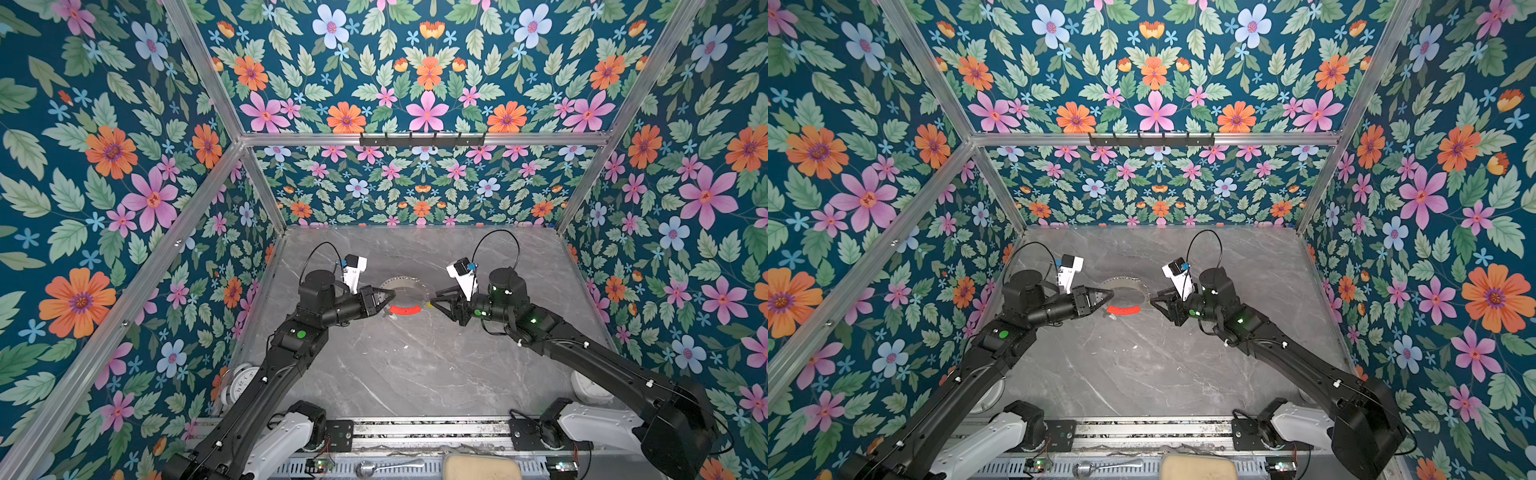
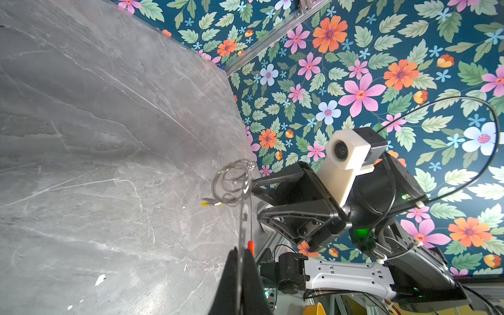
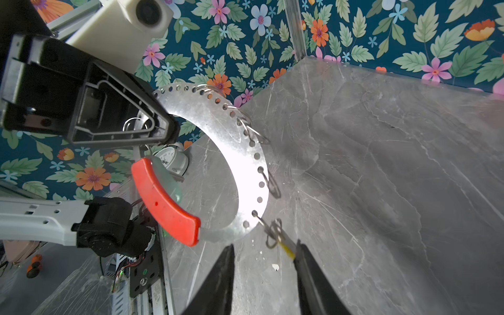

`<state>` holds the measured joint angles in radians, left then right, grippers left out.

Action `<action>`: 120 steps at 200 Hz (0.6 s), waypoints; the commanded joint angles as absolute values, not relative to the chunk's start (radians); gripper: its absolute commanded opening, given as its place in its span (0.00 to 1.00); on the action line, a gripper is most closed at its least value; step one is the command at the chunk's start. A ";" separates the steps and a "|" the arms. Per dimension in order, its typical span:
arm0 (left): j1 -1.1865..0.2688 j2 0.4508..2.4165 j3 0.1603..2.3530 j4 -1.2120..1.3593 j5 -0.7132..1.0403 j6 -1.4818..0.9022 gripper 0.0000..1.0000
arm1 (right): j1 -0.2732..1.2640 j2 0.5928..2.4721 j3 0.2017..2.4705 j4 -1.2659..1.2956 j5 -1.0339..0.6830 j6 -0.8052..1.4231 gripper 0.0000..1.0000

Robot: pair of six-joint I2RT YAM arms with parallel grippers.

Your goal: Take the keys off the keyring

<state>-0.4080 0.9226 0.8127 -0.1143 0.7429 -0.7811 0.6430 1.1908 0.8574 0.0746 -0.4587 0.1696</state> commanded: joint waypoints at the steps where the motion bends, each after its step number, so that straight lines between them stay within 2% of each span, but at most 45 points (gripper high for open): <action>1: -0.407 0.918 0.829 -0.114 0.781 -0.772 0.00 | 0.645 1.198 0.869 0.106 -0.485 0.141 0.37; 39: -0.405 0.914 0.836 -0.113 0.798 -0.778 0.00 | 0.646 1.203 0.874 0.109 -0.497 0.138 0.32; 120: -0.404 0.908 0.832 -0.093 0.814 -0.797 0.00 | 0.647 1.199 0.887 0.103 -0.534 0.139 0.11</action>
